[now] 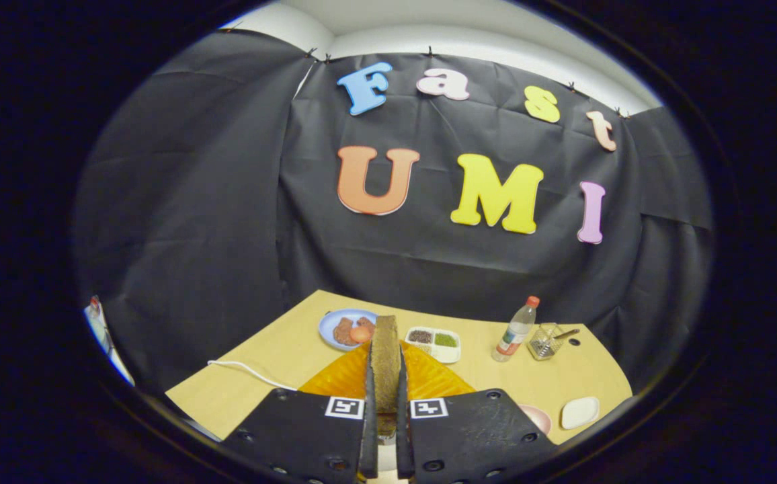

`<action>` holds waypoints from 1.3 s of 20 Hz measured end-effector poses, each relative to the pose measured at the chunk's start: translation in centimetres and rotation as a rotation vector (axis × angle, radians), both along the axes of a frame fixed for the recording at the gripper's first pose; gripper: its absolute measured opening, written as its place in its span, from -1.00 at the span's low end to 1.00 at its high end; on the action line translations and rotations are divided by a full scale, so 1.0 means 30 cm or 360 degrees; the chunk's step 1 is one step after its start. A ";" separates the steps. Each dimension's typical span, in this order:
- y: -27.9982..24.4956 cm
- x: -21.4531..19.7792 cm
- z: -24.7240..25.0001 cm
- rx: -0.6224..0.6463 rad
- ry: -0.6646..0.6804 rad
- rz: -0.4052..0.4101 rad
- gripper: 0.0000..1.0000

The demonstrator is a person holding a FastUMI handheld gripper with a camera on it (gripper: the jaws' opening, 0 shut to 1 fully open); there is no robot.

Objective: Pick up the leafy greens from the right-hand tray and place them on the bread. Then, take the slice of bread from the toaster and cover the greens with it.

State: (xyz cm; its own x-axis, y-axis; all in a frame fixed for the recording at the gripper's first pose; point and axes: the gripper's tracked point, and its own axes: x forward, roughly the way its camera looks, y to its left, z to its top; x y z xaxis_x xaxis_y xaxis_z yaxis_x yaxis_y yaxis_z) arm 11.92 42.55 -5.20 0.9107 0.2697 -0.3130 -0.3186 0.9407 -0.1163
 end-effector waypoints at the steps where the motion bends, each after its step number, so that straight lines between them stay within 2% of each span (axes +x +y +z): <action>1: -0.018 -0.010 0.025 0.0021 -0.0011 -0.0007 -0.79; 4: -0.102 -0.023 0.064 0.0083 -0.0033 -0.0050 -0.79; 6: -0.174 -0.006 0.035 0.0100 -0.0003 -0.0111 -0.79; 18: -0.647 0.147 -0.481 0.0119 0.0429 -0.0475 -0.79; 23: -0.739 0.143 -0.628 0.0257 0.0615 -0.0523 -0.79; 26: -0.807 0.155 -0.634 0.0305 0.0594 -0.0550 -0.79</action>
State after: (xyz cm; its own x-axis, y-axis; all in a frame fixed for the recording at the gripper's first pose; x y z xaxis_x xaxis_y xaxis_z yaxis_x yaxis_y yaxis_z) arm 16.56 18.33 -24.22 0.7927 0.0583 -0.6069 0.0263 0.9912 0.1296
